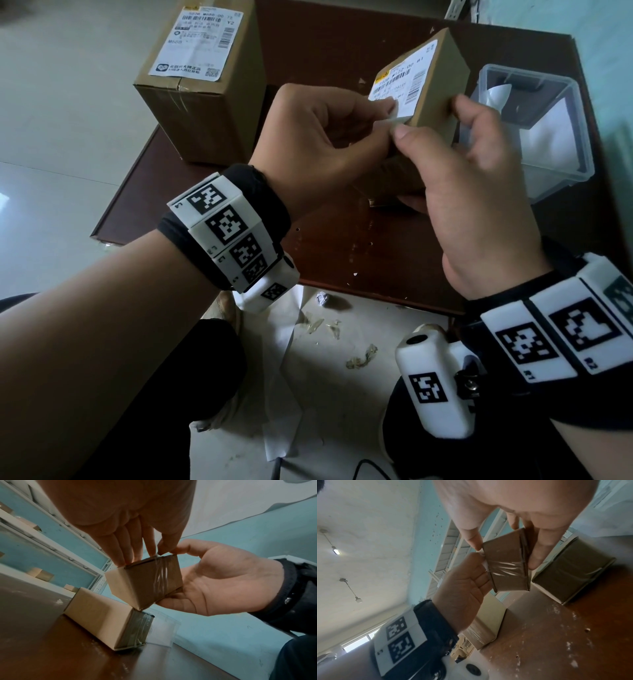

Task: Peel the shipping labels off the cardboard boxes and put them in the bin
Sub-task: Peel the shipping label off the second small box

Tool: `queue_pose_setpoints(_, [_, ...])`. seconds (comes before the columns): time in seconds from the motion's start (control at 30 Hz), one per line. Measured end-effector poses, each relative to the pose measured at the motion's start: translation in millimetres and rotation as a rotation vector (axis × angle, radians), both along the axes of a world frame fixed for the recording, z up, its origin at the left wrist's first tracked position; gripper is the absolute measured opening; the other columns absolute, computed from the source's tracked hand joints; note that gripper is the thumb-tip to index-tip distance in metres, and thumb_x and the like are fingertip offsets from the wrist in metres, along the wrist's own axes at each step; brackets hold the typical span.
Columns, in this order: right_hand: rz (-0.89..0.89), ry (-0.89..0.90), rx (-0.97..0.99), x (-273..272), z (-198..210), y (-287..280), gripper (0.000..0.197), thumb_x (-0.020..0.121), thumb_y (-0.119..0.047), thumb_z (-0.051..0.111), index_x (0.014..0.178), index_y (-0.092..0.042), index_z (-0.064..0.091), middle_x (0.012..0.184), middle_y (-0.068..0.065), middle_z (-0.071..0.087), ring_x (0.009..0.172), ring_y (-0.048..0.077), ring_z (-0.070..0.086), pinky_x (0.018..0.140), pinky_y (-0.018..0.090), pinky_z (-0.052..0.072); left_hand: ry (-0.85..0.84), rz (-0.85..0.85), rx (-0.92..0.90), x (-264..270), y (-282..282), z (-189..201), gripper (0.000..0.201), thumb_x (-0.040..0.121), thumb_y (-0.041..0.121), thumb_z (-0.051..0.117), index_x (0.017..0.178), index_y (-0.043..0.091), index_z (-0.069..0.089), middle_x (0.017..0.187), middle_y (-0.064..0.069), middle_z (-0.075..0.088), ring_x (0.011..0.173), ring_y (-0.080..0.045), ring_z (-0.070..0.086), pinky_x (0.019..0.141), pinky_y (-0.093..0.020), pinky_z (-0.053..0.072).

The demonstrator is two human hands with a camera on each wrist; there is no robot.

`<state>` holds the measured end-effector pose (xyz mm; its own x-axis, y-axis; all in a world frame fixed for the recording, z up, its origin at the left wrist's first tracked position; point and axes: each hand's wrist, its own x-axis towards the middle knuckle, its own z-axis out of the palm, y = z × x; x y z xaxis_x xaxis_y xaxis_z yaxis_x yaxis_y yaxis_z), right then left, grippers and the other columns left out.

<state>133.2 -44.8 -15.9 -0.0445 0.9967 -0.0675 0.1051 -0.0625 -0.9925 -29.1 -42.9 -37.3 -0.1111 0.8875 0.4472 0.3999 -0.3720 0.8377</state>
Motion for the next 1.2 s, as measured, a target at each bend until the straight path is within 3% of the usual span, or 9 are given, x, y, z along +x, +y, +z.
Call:
queue_pose_setpoints(0.13, [-0.002, 0.006, 0.009, 0.4, 2.1, 0.0, 0.073, 0.083, -0.041, 0.077, 0.150, -0.031, 0.048, 0.129, -0.011, 0.070, 0.112, 0.003, 0.072, 0.094, 0.036, 0.063, -0.001, 0.018, 0.006, 1.0, -1.6, 0.9, 0.022, 0.090, 0.017, 0.079, 0.104, 0.000, 0.079, 0.101, -0.005, 0.078, 0.095, -0.004, 0.075, 0.081, -0.027, 0.062])
queue_pose_setpoints(0.3, [0.017, 0.022, 0.004, 0.1, 1.6, 0.1, 0.074, 0.082, -0.038, 0.076, 0.150, -0.029, 0.050, 0.127, -0.012, 0.072, 0.111, 0.001, 0.072, 0.092, 0.035, 0.064, 0.003, 0.048, 0.008, 1.1, -1.5, 1.3, 0.018, 0.089, 0.018, 0.079, 0.095, 0.001, 0.081, 0.093, -0.004, 0.079, 0.089, -0.008, 0.076, 0.076, -0.037, 0.063])
queue_pose_setpoints(0.43, [0.051, 0.028, 0.006, 1.1, -1.3, 2.0, 0.075, 0.084, -0.035, 0.075, 0.155, -0.025, 0.050, 0.132, -0.009, 0.071, 0.116, 0.007, 0.071, 0.095, 0.037, 0.063, 0.025, 0.042, 0.008, 0.2, -1.7, 1.4, 0.018, 0.090, 0.016, 0.078, 0.088, -0.002, 0.080, 0.088, -0.007, 0.079, 0.089, 0.000, 0.074, 0.075, -0.026, 0.062])
queue_pose_setpoints(0.57, [0.071, 0.040, 0.003, 1.2, -4.8, 4.3, 0.073, 0.086, -0.033, 0.077, 0.154, -0.026, 0.051, 0.132, -0.006, 0.072, 0.117, 0.011, 0.072, 0.096, 0.040, 0.062, 0.041, 0.046, 0.026, 0.5, -2.0, 2.5, 0.017, 0.092, 0.015, 0.075, 0.087, -0.001, 0.080, 0.088, -0.004, 0.079, 0.086, 0.001, 0.074, 0.070, -0.021, 0.059])
queue_pose_setpoints(0.67, [0.086, 0.035, 0.002, 1.5, -5.7, 4.9, 0.072, 0.087, -0.033, 0.076, 0.154, -0.027, 0.051, 0.134, -0.007, 0.071, 0.119, 0.010, 0.071, 0.098, 0.040, 0.061, 0.068, 0.060, 0.048, 0.0, -2.1, 2.5, 0.018, 0.093, 0.019, 0.074, 0.088, 0.003, 0.081, 0.088, -0.002, 0.079, 0.081, -0.006, 0.076, 0.068, -0.032, 0.061])
queue_pose_setpoints(0.8, [0.074, 0.081, -0.019, 2.0, -4.2, 4.5, 0.068, 0.089, -0.027, 0.073, 0.153, -0.026, 0.051, 0.133, -0.008, 0.072, 0.118, 0.009, 0.071, 0.098, 0.040, 0.062, 0.061, 0.050, 0.035, 0.2, -2.9, 3.5, 0.019, 0.093, 0.020, 0.076, 0.088, 0.002, 0.080, 0.087, -0.004, 0.079, 0.083, -0.006, 0.076, 0.070, -0.036, 0.062])
queue_pose_setpoints(0.93, [0.059, 0.096, -0.027, 2.4, -1.7, 2.1, 0.063, 0.090, -0.025, 0.072, 0.150, -0.027, 0.053, 0.128, -0.010, 0.073, 0.114, 0.008, 0.073, 0.094, 0.040, 0.063, 0.076, 0.059, 0.042, -0.6, -2.2, 3.9, 0.020, 0.093, 0.022, 0.075, 0.086, 0.003, 0.080, 0.083, -0.006, 0.078, 0.076, -0.014, 0.076, 0.064, -0.040, 0.059])
queue_pose_setpoints(1.07, [0.064, 0.082, -0.017, 1.5, -0.2, 1.4, 0.061, 0.089, -0.025, 0.070, 0.149, -0.025, 0.055, 0.128, -0.010, 0.073, 0.114, 0.007, 0.072, 0.096, 0.039, 0.063, 0.076, 0.081, 0.040, -1.3, -1.0, 3.5, 0.021, 0.092, 0.023, 0.075, 0.083, 0.005, 0.080, 0.078, -0.002, 0.077, 0.070, -0.013, 0.074, 0.058, -0.031, 0.057])
queue_pose_setpoints(1.2, [0.064, 0.089, -0.015, 0.8, -0.4, 1.6, 0.065, 0.088, -0.025, 0.069, 0.151, -0.025, 0.053, 0.129, -0.008, 0.073, 0.115, 0.009, 0.072, 0.097, 0.041, 0.062, 0.070, 0.079, 0.036, -1.8, 0.1, 2.7, 0.021, 0.092, 0.023, 0.075, 0.083, 0.004, 0.079, 0.076, 0.002, 0.075, 0.064, -0.003, 0.069, 0.056, -0.015, 0.045])
